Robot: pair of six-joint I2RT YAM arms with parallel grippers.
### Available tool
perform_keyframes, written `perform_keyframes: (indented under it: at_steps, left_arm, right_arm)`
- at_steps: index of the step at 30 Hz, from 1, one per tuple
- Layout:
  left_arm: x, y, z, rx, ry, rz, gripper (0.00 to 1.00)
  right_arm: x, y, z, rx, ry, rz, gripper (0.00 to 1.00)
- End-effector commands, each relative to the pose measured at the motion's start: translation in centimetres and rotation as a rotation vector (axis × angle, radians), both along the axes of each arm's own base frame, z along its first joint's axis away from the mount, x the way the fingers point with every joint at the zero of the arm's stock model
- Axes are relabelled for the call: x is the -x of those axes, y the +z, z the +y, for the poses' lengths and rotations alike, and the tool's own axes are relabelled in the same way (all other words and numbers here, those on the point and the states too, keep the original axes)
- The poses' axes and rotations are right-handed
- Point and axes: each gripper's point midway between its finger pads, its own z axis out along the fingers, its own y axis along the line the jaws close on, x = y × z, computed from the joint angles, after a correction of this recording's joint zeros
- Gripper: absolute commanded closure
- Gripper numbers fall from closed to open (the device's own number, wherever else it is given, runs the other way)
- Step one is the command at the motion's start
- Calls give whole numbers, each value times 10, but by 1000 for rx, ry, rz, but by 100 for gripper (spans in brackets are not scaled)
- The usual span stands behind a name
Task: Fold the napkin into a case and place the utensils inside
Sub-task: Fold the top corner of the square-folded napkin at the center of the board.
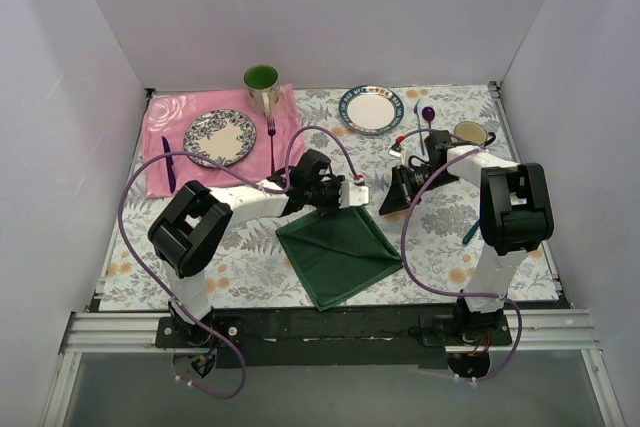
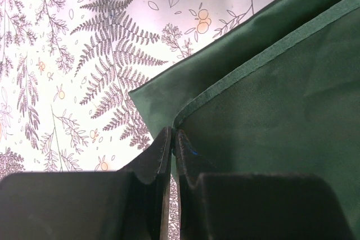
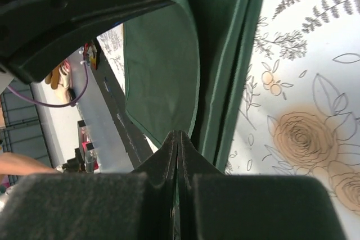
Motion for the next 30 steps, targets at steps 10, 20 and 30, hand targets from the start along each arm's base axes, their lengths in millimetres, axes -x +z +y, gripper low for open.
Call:
perform_keyframes:
  at_steps: [10,20,30]
  left_arm:
    - [-22,26,-17,78,-15,-81,100]
    - [-22,22,-22,77,-43,-72,100]
    - [-24,19,-25,80,-47,-71,100]
  right_arm:
    - [24,1,-3,-24,45,9,98]
    - [35,3,-1,-57,58,31,99]
    - [47,12,3,-120,67,20,99]
